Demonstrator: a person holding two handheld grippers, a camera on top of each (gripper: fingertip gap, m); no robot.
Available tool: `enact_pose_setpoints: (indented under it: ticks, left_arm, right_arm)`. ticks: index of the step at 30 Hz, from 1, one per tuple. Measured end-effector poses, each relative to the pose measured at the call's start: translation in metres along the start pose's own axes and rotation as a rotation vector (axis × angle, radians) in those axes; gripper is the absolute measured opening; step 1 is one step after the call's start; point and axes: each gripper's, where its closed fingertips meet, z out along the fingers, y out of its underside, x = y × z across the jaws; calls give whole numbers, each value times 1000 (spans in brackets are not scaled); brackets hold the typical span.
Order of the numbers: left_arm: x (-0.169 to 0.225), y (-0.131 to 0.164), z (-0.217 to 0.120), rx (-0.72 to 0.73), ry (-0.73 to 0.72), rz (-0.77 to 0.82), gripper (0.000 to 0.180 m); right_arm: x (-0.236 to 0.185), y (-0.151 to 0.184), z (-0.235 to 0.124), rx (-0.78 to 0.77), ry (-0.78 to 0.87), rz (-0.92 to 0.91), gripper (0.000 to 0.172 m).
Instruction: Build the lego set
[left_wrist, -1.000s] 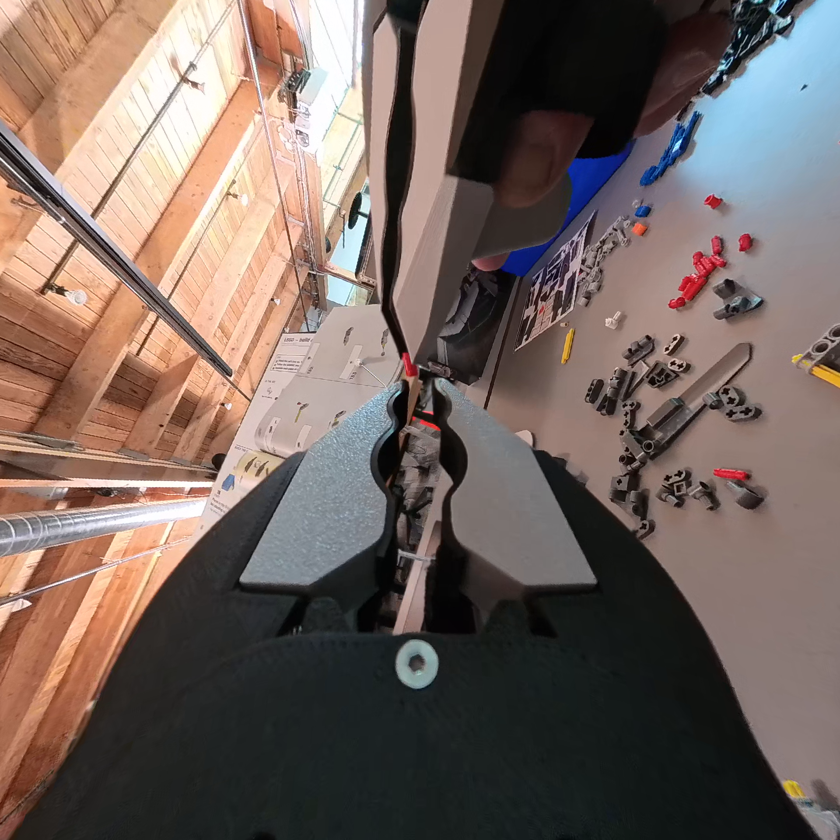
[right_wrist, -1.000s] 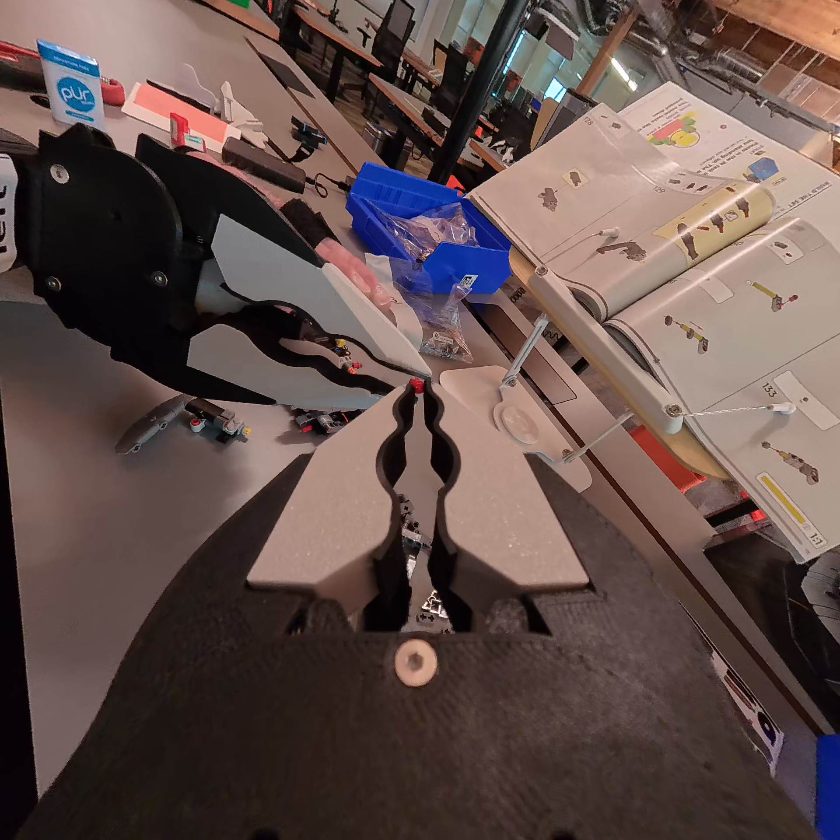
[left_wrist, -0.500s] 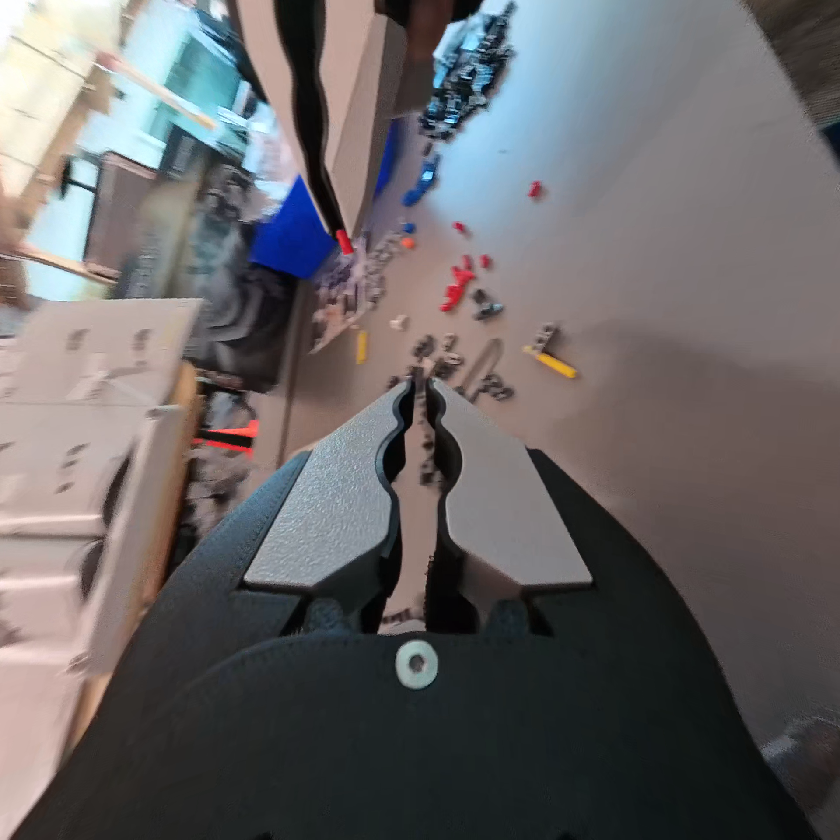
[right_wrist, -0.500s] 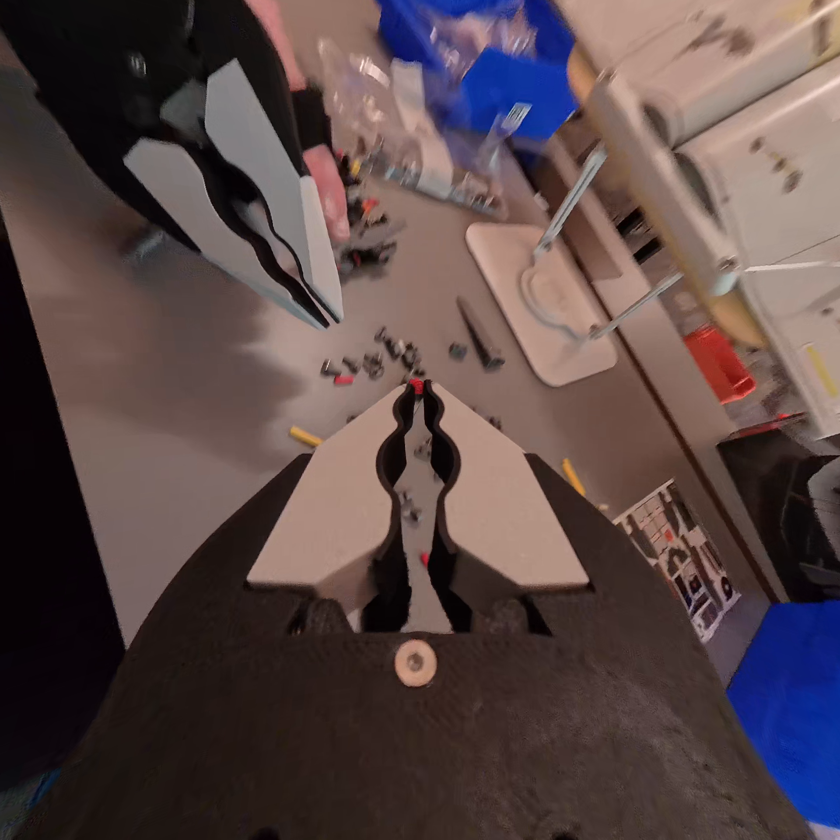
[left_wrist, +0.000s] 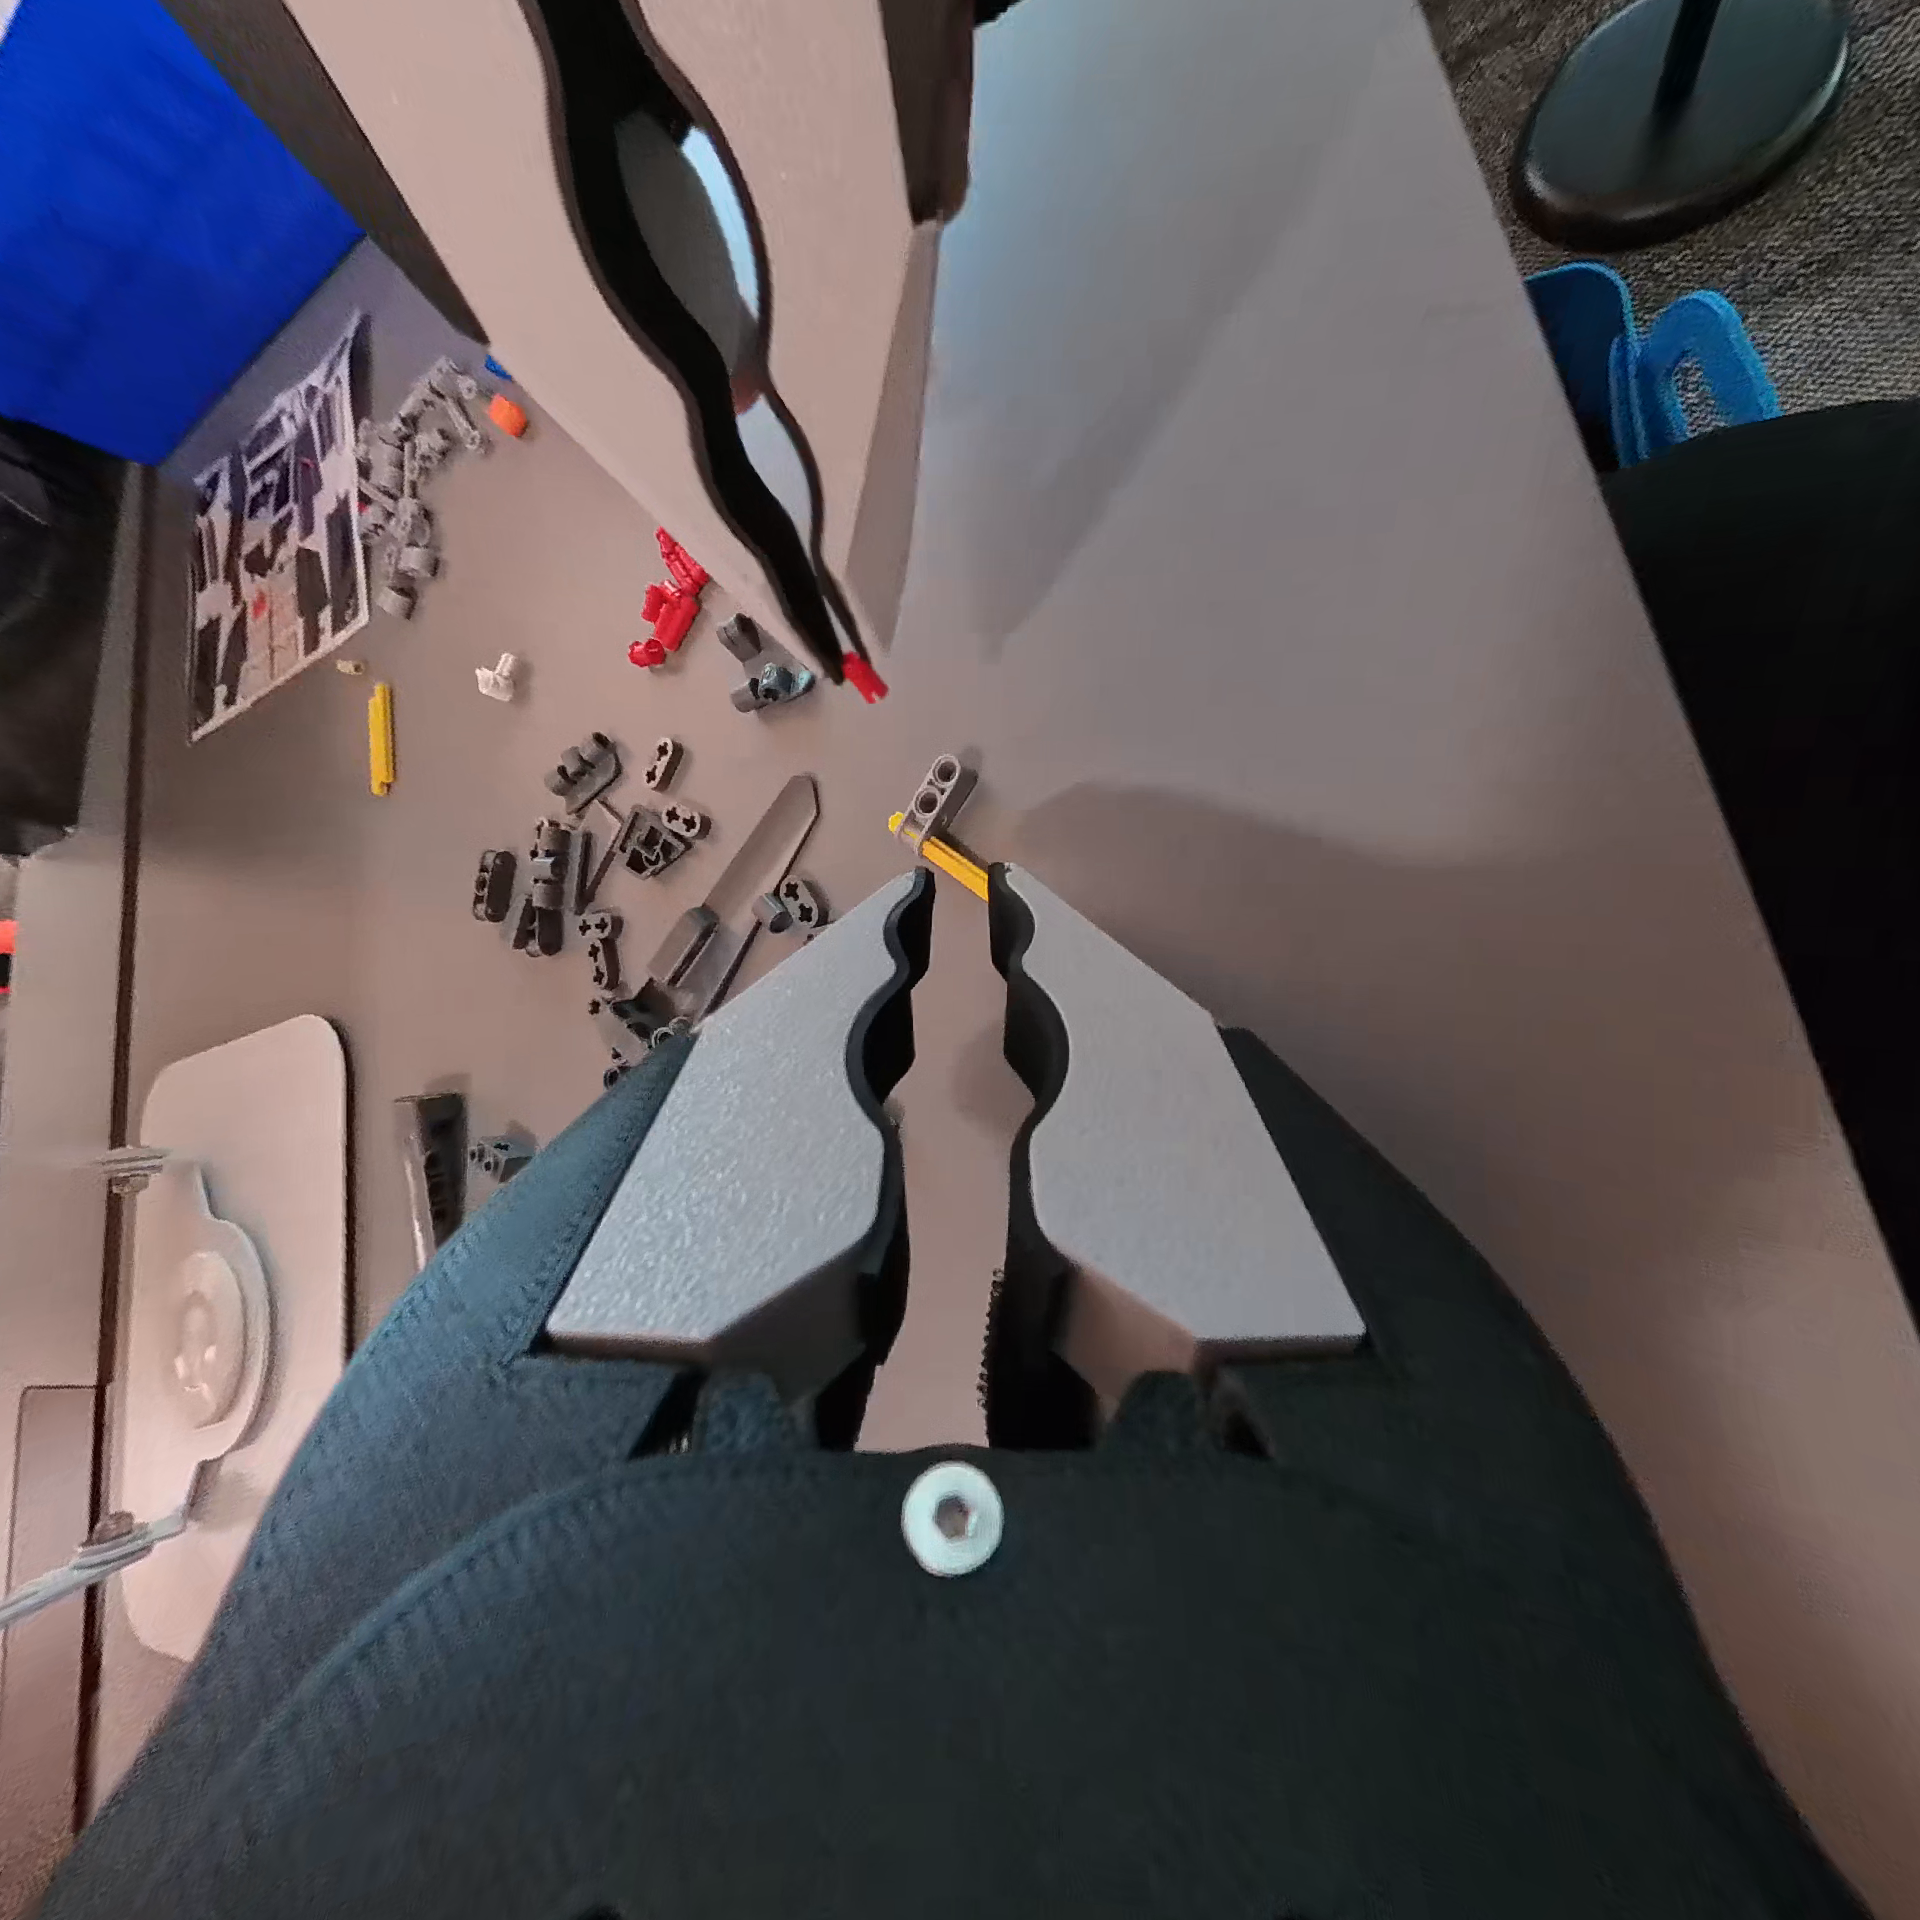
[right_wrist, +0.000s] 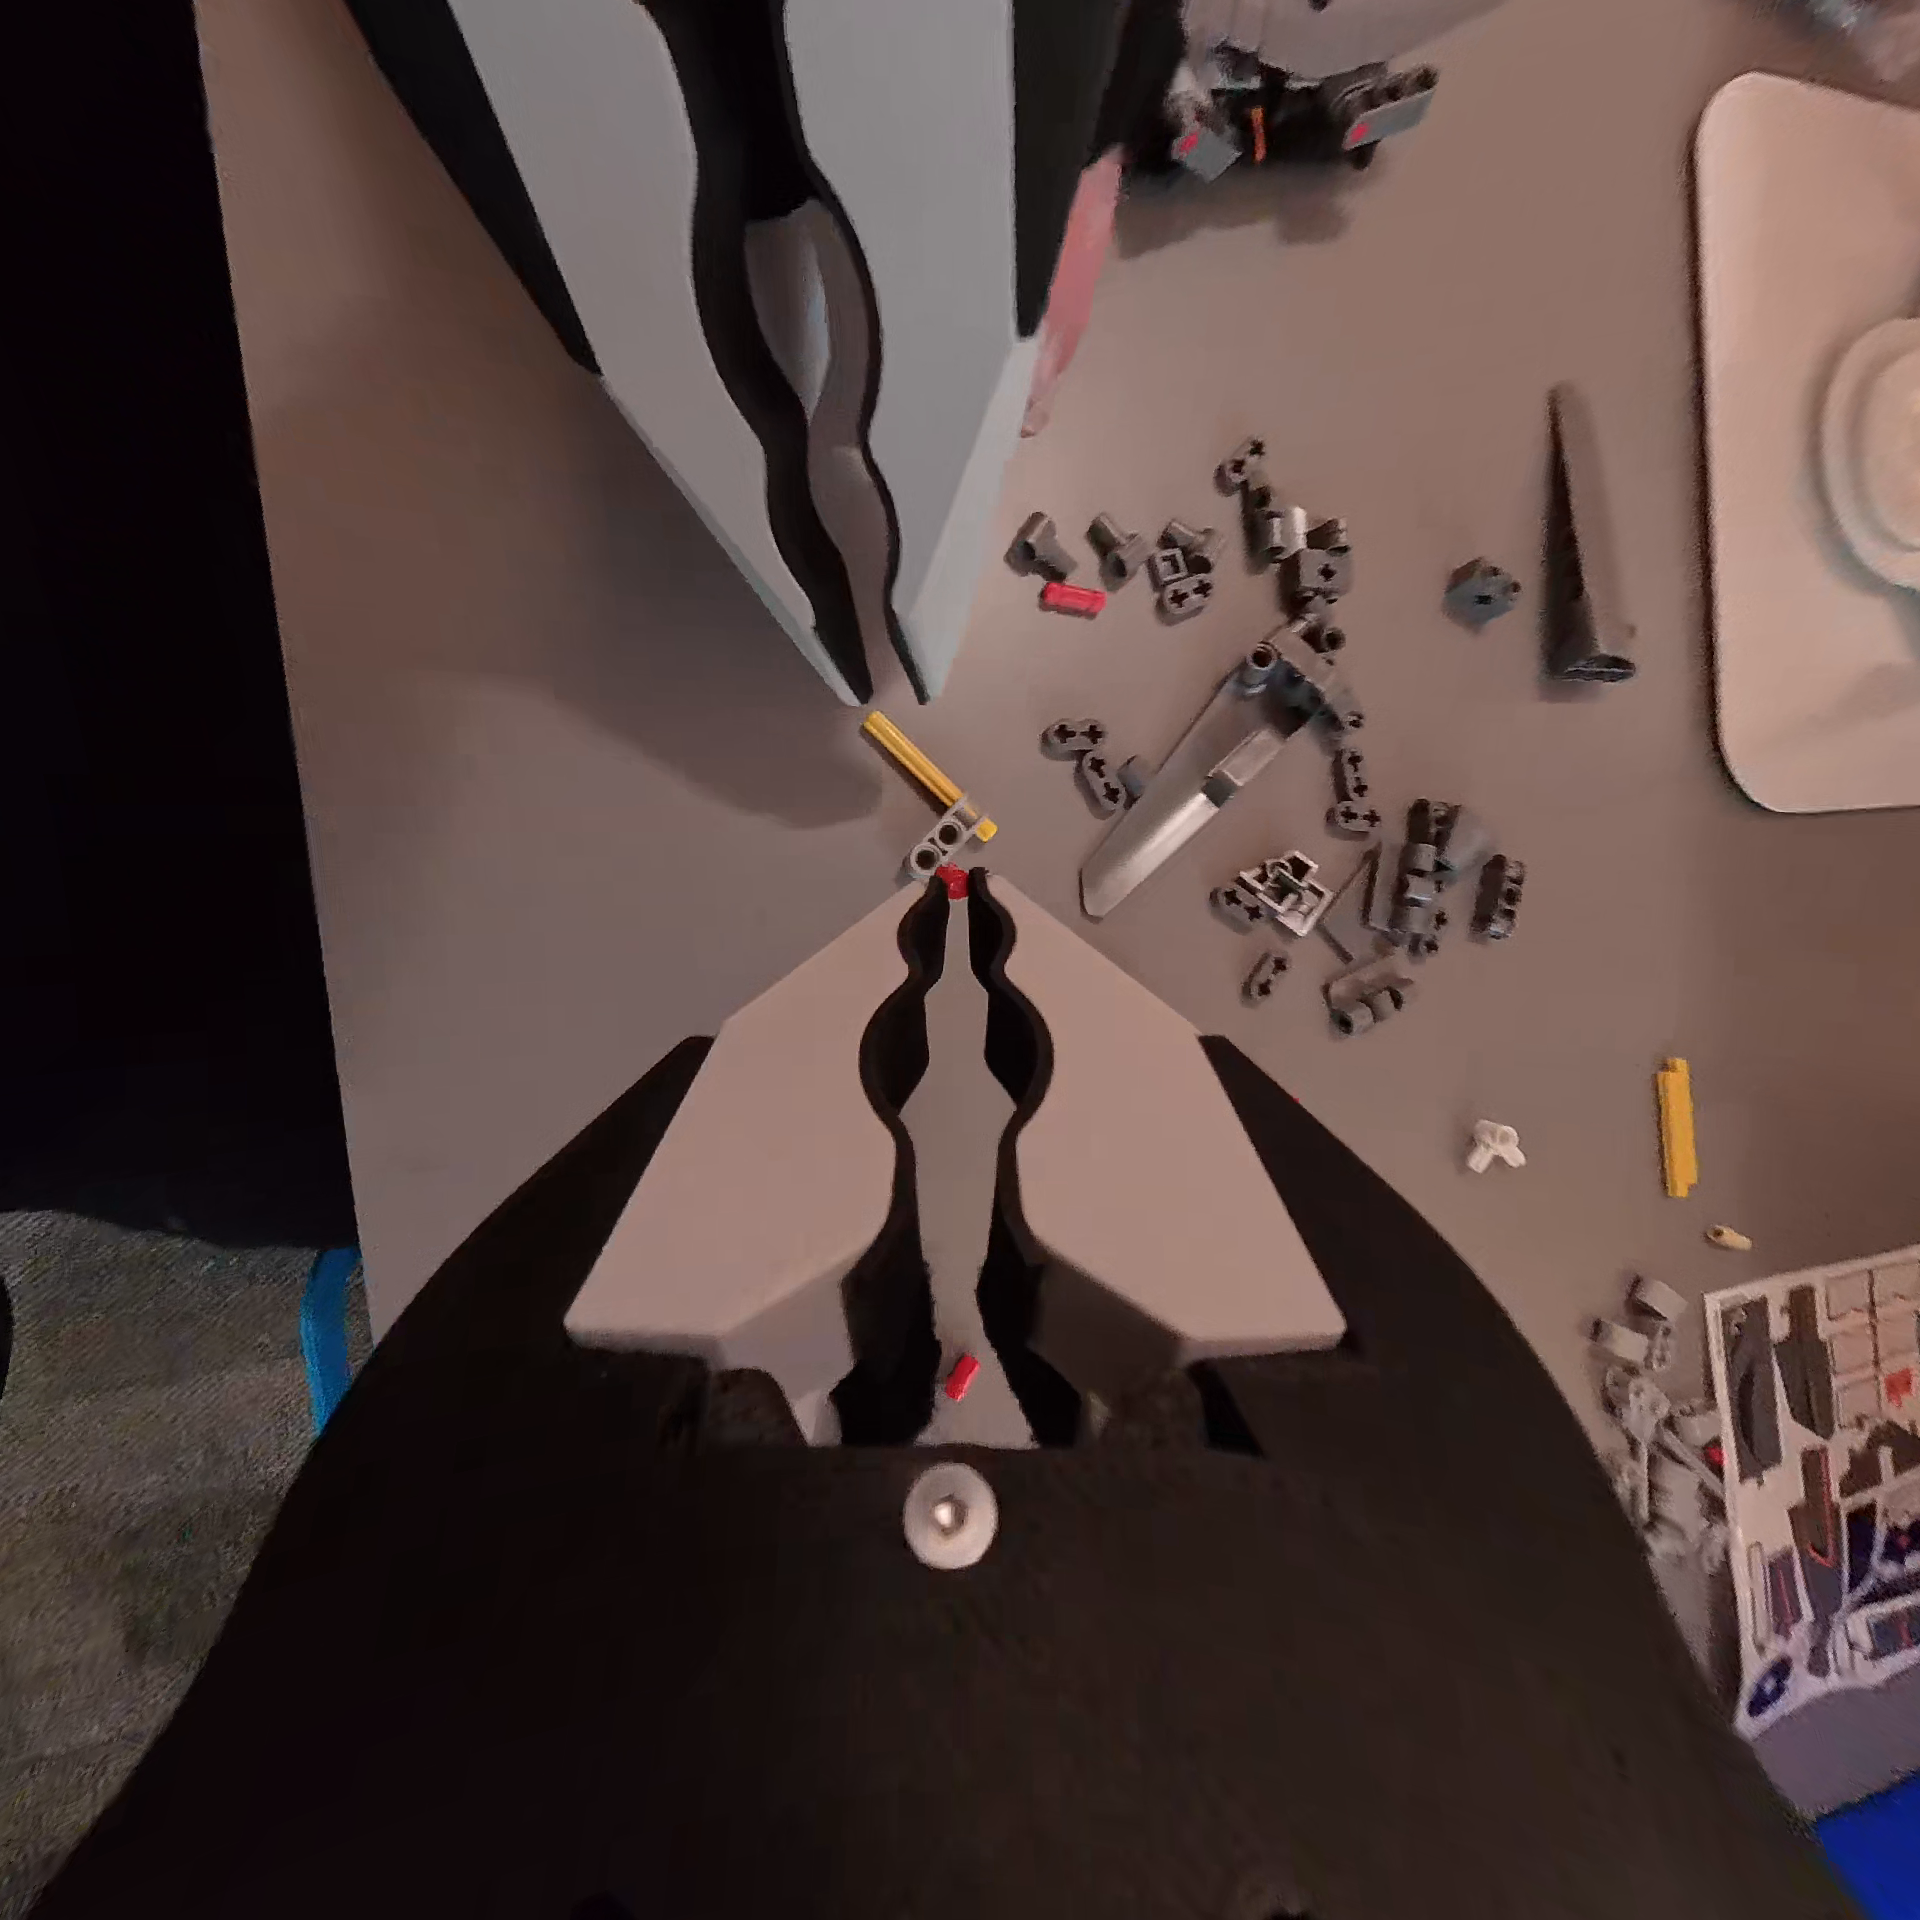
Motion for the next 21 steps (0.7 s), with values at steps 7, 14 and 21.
enact_pose_setpoints:
  ticks: [7, 14, 21]
  left_arm:
    - [1, 1, 5, 4, 45, -38, 6]
    - [2, 8, 10, -12, 50, -37, 6]
    - [1, 9, 11, -9, 48, -43, 5]
  right_arm:
    - [-5, 4, 17, -42, -68, -28, 1]
    - [-6, 4, 20, -57, -95, -44, 1]
    - [-5, 9, 26, -106, -103, -70, 1]
